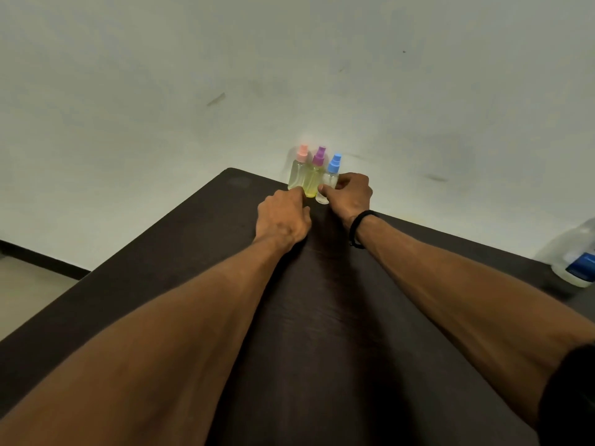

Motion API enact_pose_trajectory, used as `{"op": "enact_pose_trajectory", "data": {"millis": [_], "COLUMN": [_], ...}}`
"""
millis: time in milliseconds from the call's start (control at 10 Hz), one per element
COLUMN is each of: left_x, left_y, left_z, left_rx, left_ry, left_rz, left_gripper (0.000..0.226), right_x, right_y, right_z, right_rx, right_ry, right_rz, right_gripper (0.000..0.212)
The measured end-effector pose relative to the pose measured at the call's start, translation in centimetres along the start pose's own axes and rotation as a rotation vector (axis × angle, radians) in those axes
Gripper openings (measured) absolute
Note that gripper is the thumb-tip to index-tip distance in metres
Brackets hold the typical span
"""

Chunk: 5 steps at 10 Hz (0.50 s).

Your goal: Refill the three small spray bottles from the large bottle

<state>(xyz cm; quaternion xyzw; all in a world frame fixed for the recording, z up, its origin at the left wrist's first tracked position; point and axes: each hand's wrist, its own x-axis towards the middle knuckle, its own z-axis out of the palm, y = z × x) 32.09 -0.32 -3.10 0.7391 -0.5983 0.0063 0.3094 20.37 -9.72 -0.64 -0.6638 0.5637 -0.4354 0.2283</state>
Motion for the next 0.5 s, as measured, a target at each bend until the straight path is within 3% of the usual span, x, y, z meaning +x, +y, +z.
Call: {"op": "enact_pose_trajectory", "data": {"millis": [300,400,500], "left_x": [0.1,-0.1,0.0], "left_y": [0.0,0.1,0.2], "left_z": [0.1,-0.1,-0.2], "left_rx": [0.019,0.018,0.003], "left_ry": [0.006,-0.005,-0.004], "left_rz": [-0.001,-0.009,-0.011], "left_gripper": [0.031,0.030,0.028], "right_x": [0.8,0.2,-0.8], "right_y": [-0.1,-0.6,-0.1], "right_z": [0.8,0.4,-0.2], "right_rx": [-0.013,-0.006,-0.006], "right_ry": [0.031,0.016,-0.036], "right_rz": [0.004,0.034,0.073], "right_gripper": [0.025,0.033,0.054]}}
